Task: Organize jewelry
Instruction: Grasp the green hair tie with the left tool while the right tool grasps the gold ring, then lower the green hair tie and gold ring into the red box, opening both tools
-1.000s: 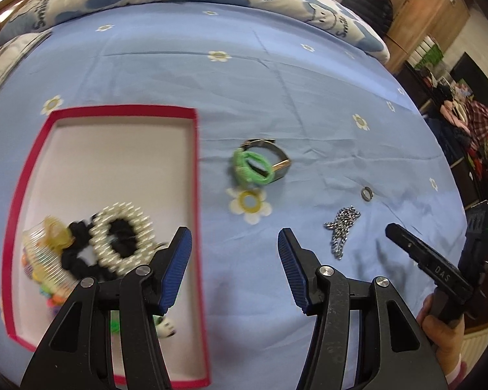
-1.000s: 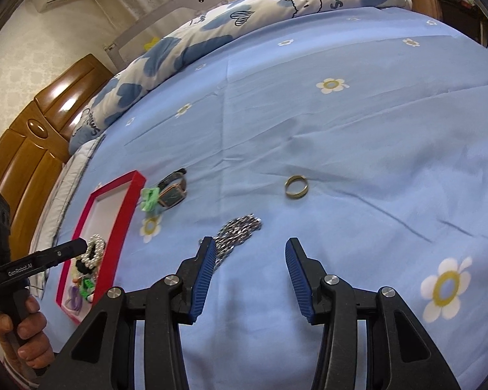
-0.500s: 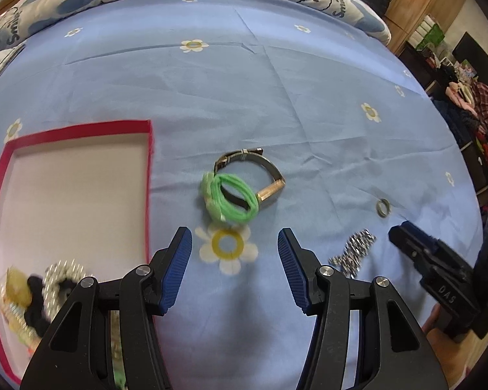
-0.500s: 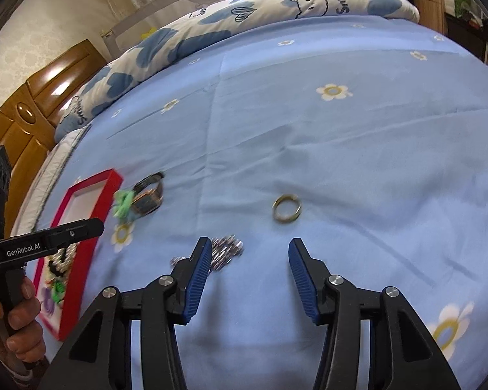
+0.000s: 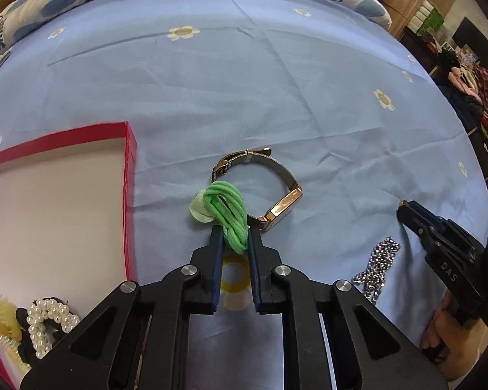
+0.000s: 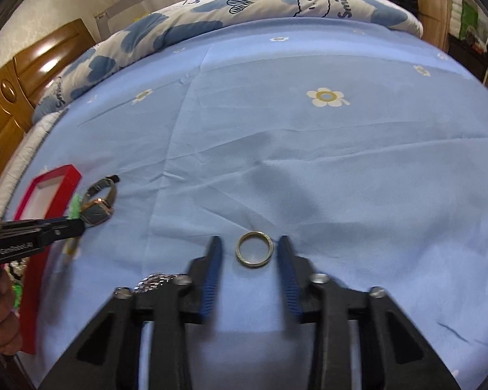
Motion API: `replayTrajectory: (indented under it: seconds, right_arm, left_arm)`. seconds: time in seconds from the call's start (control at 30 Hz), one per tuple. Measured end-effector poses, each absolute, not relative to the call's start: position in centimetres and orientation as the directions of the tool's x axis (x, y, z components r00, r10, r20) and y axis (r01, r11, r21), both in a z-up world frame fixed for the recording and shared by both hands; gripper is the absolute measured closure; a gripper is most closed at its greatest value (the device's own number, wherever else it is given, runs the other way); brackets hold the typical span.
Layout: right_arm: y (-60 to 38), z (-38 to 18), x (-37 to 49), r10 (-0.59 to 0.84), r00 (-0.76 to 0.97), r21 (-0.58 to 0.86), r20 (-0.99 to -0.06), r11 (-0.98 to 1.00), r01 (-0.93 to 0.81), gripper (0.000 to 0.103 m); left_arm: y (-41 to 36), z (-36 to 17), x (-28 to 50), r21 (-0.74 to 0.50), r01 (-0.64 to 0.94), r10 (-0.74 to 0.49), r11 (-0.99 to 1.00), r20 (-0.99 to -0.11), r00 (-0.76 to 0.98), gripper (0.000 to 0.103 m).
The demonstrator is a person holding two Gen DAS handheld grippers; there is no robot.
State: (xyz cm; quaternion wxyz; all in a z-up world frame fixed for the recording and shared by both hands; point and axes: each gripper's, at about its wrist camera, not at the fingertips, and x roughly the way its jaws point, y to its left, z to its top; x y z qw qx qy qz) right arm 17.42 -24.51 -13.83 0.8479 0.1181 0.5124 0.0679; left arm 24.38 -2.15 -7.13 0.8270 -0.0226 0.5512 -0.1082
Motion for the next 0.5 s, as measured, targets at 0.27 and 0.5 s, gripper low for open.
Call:
replayTrajectory:
  seconds: [0.27, 0.5]
  right_arm:
    - [-25.2, -12.3, 16.2, 0.275, 0.506, 0.323, -0.818, 0.946, 0.008, 0.080]
    - [-25.0, -10.2, 14.4, 0.355, 0.524, 0.409, -0.774, 0.912, -0.014, 0.080]
  left_arm:
    - [-1.3, -5.1, 22.1, -0.202, 0.172, -0.256, 0.964, -0.878, 0.405, 0.093]
    - [-0.1, -3.1, 19.7, -0.233, 0.165, -0.283, 0.958, -0.856, 0.434, 0.093]
